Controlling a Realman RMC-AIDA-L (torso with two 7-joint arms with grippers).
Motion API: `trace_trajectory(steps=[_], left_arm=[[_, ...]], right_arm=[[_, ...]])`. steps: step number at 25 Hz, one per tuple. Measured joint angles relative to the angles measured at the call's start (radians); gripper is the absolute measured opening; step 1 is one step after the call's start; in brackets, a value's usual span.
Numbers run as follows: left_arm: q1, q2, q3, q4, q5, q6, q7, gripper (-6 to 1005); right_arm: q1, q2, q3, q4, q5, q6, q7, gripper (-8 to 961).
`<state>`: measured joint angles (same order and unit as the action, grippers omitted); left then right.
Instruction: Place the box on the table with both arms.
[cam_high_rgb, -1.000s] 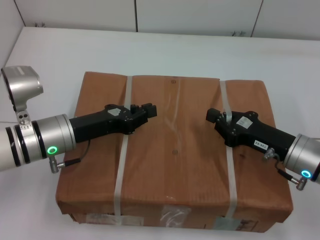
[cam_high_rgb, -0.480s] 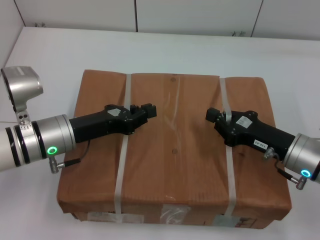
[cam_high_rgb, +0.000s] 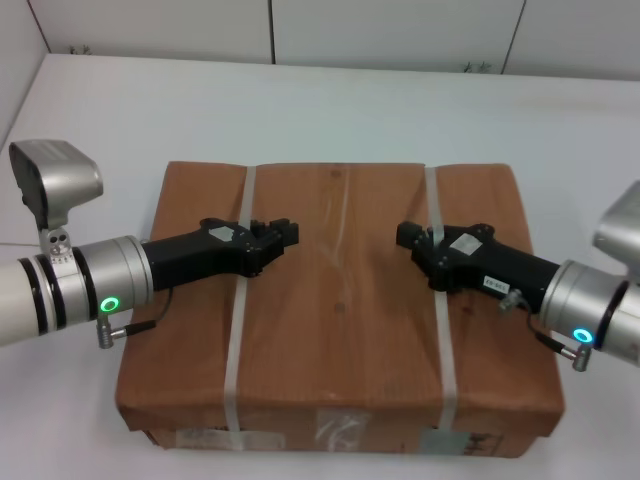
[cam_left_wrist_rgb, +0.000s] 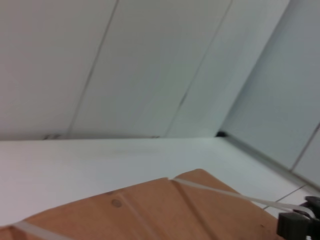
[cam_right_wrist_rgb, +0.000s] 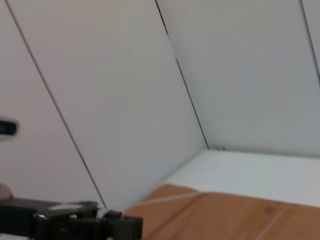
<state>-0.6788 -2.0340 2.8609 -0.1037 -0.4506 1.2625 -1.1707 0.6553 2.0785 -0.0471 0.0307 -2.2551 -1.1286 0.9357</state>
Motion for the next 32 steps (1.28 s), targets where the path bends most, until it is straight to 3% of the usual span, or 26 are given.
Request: trace_trajectory(steps=[7, 13, 32], left_arm=[[-0.006, -0.005, 0.0, 0.036, 0.034, -0.162, 0.02, 126], [-0.015, -0.008, 0.001, 0.087, 0.052, -0.268, 0.049, 126], [-0.002, -0.01, -0.003, 0.102, 0.051, -0.322, 0.068, 140]], right_arm=[[0.039, 0.0, -0.002, 0.062, -0.017, 0.179, 0.001, 22], [0.046, 0.0, -0.002, 0.079, -0.029, 0.235, 0.0, 23], [0.047, 0.0, 0.009, 0.092, -0.038, 0.281, 0.003, 26]])
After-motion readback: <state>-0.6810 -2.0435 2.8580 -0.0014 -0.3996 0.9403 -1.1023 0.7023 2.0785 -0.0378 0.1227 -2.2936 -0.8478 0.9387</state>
